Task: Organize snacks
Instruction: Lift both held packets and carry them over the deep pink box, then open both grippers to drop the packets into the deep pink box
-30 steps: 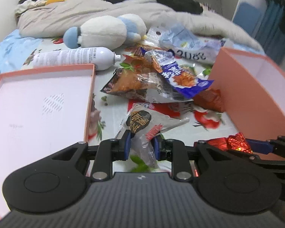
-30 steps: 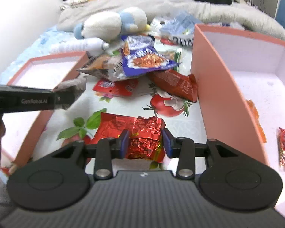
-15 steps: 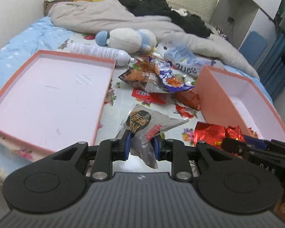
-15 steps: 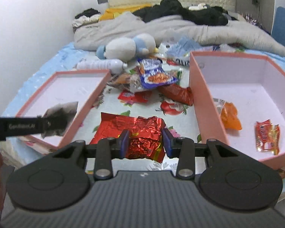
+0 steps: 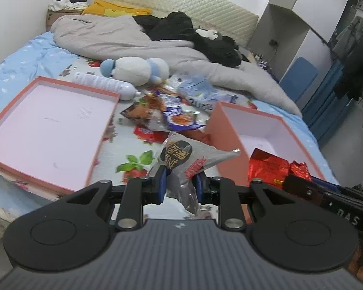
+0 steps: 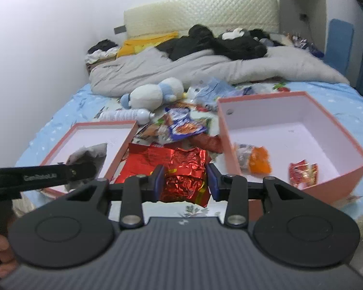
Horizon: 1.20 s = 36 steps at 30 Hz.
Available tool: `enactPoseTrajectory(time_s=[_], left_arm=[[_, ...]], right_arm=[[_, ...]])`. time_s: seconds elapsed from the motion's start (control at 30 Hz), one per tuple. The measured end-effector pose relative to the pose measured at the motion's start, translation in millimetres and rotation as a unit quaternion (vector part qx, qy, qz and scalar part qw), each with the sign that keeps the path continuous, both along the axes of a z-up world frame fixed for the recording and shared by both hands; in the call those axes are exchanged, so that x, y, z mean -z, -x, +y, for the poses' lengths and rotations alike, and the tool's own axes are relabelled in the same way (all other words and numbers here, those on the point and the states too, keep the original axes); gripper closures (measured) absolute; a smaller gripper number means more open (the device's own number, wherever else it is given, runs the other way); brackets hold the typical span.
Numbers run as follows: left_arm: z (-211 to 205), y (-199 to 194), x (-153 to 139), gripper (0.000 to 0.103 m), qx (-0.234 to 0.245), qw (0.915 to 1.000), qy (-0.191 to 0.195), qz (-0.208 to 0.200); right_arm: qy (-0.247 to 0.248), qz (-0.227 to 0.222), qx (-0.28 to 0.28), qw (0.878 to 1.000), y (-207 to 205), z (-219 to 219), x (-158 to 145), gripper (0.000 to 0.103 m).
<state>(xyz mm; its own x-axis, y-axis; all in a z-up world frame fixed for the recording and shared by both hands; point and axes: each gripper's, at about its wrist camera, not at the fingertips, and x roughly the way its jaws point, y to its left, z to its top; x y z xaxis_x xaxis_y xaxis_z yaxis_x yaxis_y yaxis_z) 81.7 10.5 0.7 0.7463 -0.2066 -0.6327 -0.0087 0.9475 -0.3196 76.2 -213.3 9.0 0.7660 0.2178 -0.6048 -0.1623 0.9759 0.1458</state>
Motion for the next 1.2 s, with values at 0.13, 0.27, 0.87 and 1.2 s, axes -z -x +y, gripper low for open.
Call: enactPoseTrajectory(time_s=[0.13, 0.27, 0.87, 1.2], left_arm=[[-19, 3, -9, 0.075, 0.018, 0.9998, 0.007, -0.005], [-38, 2, -17, 0.075, 0.039, 0.9991, 0.011, -0.009], [-136, -93, 0, 0.075, 0.143, 0.9893, 0.013, 0.025], [-194, -182, 25, 0.075, 0.198, 0.9795, 0.007, 0.038]], right_arm=[[-0.011, -0.010, 0.010, 1.000, 11, -14, -12, 0.063], [-0.011, -0.016, 0.030, 0.999, 19, -31, -16, 0.063], [-0.015, 0.019, 0.122, 0.992, -35, -110, 16, 0.062], [0.003, 0.046, 0.155, 0.987, -98, -153, 47, 0.062]])
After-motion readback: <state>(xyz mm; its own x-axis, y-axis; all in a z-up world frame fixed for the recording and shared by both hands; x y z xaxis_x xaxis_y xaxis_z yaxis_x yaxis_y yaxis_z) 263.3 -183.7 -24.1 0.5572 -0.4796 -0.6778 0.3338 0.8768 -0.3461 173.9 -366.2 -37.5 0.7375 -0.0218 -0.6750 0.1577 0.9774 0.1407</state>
